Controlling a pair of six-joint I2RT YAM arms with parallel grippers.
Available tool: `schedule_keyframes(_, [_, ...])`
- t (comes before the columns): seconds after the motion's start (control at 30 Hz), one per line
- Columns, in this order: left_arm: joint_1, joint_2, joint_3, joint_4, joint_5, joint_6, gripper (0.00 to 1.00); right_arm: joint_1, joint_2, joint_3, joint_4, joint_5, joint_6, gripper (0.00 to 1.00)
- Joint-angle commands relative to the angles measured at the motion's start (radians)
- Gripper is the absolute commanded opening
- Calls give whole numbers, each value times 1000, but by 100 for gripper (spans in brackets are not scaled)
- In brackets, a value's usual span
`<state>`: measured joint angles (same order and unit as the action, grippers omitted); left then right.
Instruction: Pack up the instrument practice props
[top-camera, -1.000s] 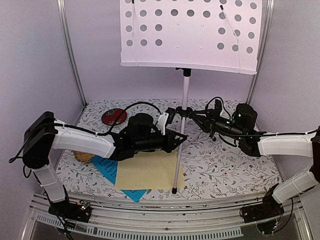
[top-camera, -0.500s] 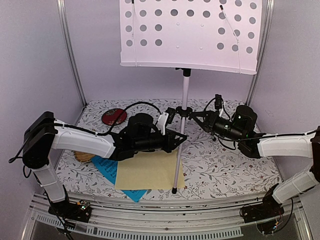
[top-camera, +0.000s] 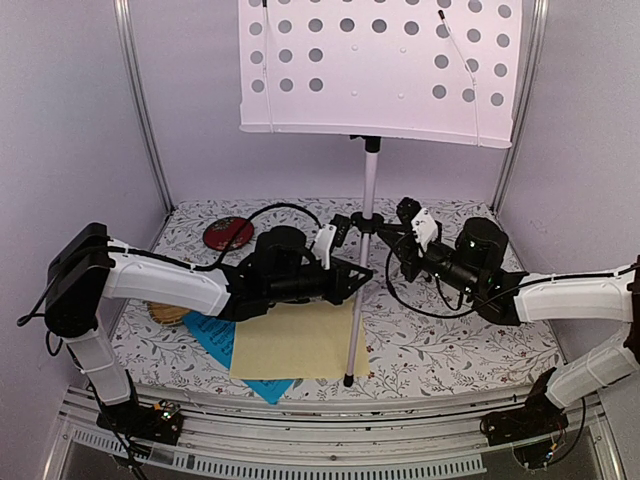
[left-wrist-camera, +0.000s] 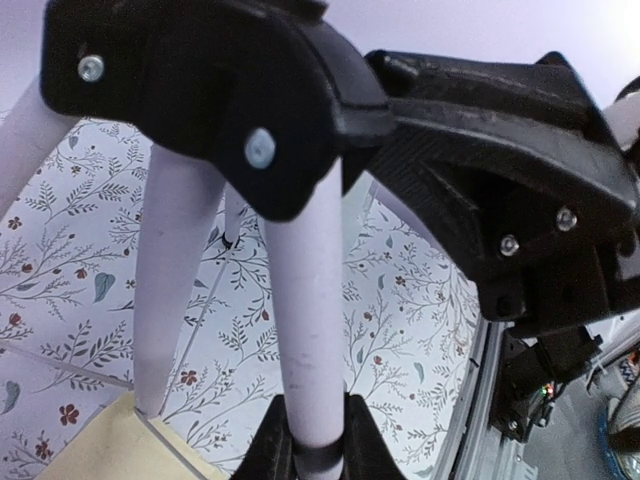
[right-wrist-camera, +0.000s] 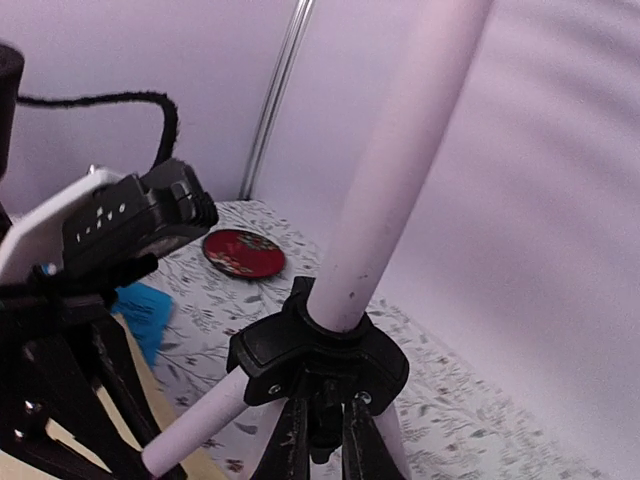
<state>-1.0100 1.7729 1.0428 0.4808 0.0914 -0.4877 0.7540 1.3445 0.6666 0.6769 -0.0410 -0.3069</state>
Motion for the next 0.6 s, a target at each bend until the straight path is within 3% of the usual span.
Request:
schedule_keyframes(0.0, [5, -22, -10, -57, -17, 72, 0, 61, 69, 25, 9, 277, -517, 2])
schedule_keyframes(0.1, [6, -27, -12, -56, -16, 73, 0, 71, 115, 35, 77, 375, -713, 2])
schedule_keyframes(0.27, [5, -40, -23, -58, -24, 74, 0, 72, 142, 5, 290, 407, -972, 2])
schedule_keyframes(0.5, [4, -42, -23, -67, -31, 78, 0, 82, 199, -29, 552, 390, -1163, 4])
schedule_keyframes(0.57, [5, -41, -21, -70, -34, 79, 0, 91, 229, -47, 678, 398, -1194, 12])
